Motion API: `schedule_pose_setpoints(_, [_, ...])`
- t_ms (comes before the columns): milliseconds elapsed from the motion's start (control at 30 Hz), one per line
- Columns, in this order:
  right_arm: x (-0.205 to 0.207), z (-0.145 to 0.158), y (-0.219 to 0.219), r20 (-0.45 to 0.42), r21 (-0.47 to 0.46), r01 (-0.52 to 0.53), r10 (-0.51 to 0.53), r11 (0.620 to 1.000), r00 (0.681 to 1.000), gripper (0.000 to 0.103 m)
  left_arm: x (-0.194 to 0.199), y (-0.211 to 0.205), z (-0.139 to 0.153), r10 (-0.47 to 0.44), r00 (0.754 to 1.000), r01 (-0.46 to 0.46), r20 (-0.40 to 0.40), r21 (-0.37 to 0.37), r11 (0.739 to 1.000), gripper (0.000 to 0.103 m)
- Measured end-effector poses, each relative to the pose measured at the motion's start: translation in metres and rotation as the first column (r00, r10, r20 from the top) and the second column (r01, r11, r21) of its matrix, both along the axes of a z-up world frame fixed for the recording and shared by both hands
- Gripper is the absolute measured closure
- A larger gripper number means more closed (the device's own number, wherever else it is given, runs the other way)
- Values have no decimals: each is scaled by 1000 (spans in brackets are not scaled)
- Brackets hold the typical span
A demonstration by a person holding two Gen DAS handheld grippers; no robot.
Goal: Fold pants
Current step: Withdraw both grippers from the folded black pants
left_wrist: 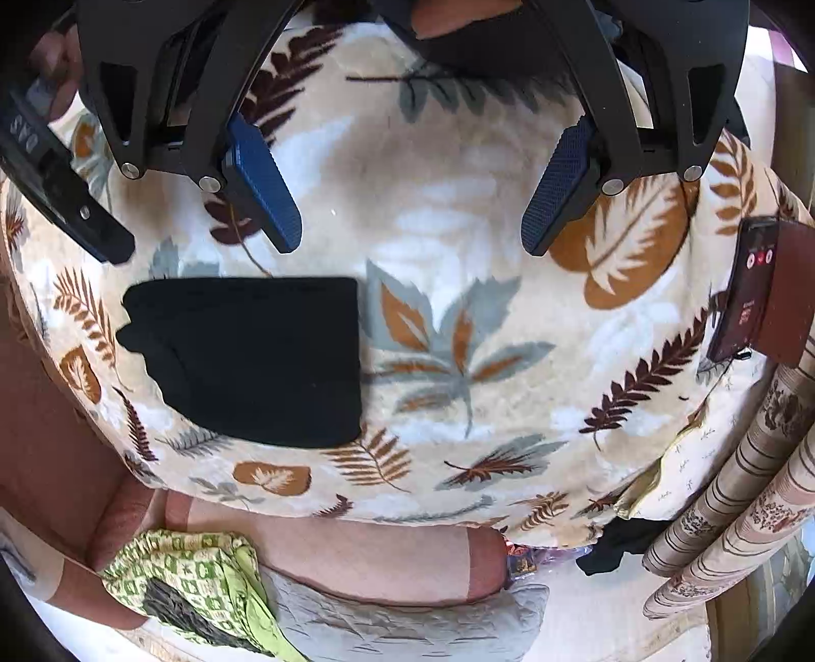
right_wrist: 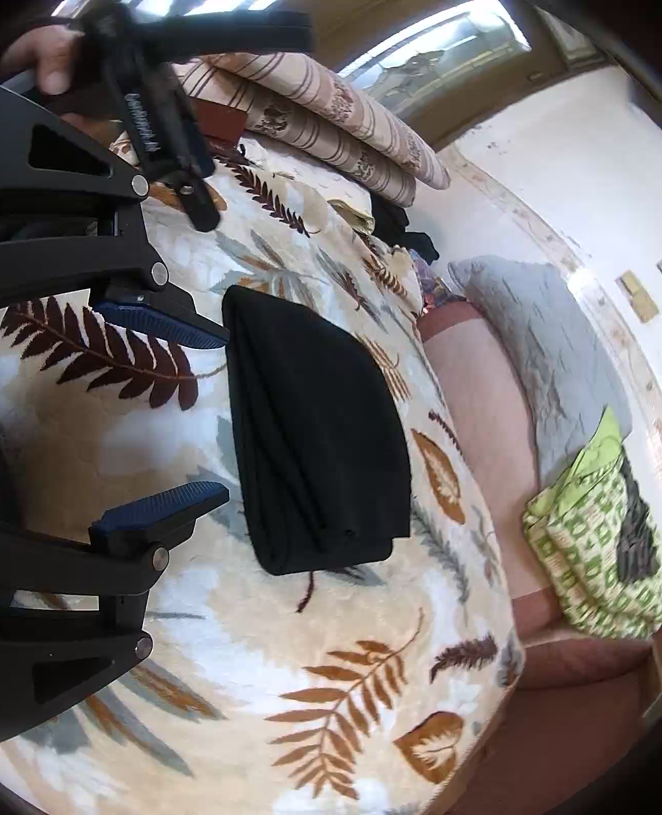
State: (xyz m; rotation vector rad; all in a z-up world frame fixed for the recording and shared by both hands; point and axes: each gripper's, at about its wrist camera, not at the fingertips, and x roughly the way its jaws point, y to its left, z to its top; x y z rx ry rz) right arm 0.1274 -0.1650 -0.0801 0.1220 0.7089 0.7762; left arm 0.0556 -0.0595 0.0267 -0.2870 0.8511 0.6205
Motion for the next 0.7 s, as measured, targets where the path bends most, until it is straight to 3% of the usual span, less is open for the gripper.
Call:
schedule_pose_setpoints(167, [3, -2, -9, -28, 37, 21, -20, 999, 999, 50, 5, -17, 7, -22, 999, 23, 33, -17, 1000, 15])
schedule_pose_setpoints(367, [5, 0, -17, -32, 79, 28, -25, 996, 999, 50, 22, -47, 11, -127, 990, 128, 61, -25, 991, 15])
schedule_pose_setpoints(533, [10, -3, -24, -66, 109, 64, -57, 992, 996, 51, 42, -44, 10, -132, 990, 131, 45, 27, 991, 15])
schedule_pose_setpoints(700, [7, 0, -24, -36, 94, 77, -74, 993, 997, 51, 51, -34, -13, -177, 984, 177, -11, 8, 984, 15])
